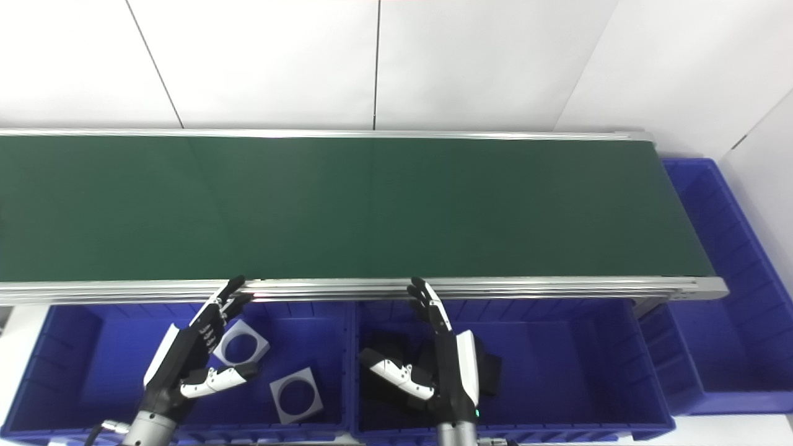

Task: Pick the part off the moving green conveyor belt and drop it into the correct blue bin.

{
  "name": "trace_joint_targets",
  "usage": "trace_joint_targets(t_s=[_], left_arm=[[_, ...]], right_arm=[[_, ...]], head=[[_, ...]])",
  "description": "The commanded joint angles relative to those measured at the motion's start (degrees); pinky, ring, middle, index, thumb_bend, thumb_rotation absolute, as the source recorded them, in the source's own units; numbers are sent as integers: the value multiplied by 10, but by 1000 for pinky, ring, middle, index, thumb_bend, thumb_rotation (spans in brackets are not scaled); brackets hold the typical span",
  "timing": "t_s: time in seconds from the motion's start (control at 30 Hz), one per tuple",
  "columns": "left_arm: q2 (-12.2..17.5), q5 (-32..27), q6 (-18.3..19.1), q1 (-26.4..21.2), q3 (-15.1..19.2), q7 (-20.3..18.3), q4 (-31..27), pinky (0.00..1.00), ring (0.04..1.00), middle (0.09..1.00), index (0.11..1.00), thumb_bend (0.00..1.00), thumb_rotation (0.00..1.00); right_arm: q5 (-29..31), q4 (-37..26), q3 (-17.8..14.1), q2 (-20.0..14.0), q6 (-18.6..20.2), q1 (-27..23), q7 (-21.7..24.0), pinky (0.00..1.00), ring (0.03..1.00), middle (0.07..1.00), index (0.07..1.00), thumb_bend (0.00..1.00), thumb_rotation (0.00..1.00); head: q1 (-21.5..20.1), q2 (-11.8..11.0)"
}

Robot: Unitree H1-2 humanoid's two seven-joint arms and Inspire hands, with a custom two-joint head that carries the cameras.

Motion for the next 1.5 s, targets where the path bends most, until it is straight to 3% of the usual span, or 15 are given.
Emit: trace_joint_targets(t_s=[0.0, 0.13, 0.3, 0.33, 0.37, 0.4, 0.6, 0.63, 0.67, 0.8, 0.93, 1.23, 1.47], left_arm=[[1, -9, -23, -9, 2, -6, -5, 959, 979, 985, 929, 814, 410], [2, -11, -23, -10, 5, -14, -7, 963, 986, 990, 936, 801, 410], [-3, -1, -23, -6, 3, -3, -12, 913, 948, 960, 906, 811, 383], [-3, 1, -23, -6, 1, -1, -12, 905, 942, 955, 900, 815, 383], [-4, 7, -23, -6, -2, 5, -12, 885, 927, 941, 887, 829, 379], [-5, 10, -23, -6, -4, 10, -12, 882, 924, 938, 885, 831, 377], [-11, 13, -23, -1, -19, 21, -7, 817, 889, 908, 855, 881, 347], [-12, 15, -23, 0, -22, 24, -6, 796, 879, 903, 850, 886, 340], [-11, 21, -23, 0, -27, 32, -6, 783, 873, 900, 847, 890, 336], [-7, 39, -23, -1, -46, 59, -6, 720, 832, 873, 820, 895, 326], [0, 63, -23, -7, -75, 107, 0, 695, 801, 844, 795, 907, 333], [16, 71, -23, -21, -126, 172, 7, 649, 767, 815, 772, 912, 343], [25, 54, -23, -19, -134, 179, -26, 679, 784, 820, 774, 907, 321]], right_arm=[[-2, -10, 2, 8, -17, -2, -9, 802, 818, 857, 899, 881, 551], [-12, -10, 1, 9, -12, -2, -13, 791, 813, 849, 899, 891, 571], [-3, -4, 2, 1, -31, 0, -16, 784, 814, 854, 902, 876, 555], [-1, -5, 3, -1, -33, 1, -16, 786, 817, 857, 906, 873, 562], [2, -5, 4, -7, -34, 3, -17, 795, 819, 860, 909, 869, 567], [4, -5, 6, -11, -35, 4, -18, 797, 819, 861, 910, 868, 568], [21, -4, 20, -40, -36, 9, -29, 801, 825, 866, 918, 867, 584], [21, -3, 23, -45, -36, 9, -33, 800, 826, 869, 923, 863, 591], [21, 0, 29, -54, -36, 8, -41, 799, 827, 871, 925, 861, 596], [29, 10, 50, -77, -36, 2, -72, 801, 828, 877, 940, 842, 618], [47, 16, 61, -90, -36, -1, -83, 872, 858, 901, 967, 821, 624], [83, 16, 66, -102, -36, -2, -74, 998, 945, 958, 1000, 707, 605], [97, 19, 75, -110, -36, -6, -79, 1000, 957, 965, 1000, 631, 586]], head=[[-3, -1], [7, -1], [85, -11], [85, -11], [121, -24], [121, -24], [235, -69], [235, -69], [269, -81], [311, -94], [356, -110], [392, -116], [407, -115]])
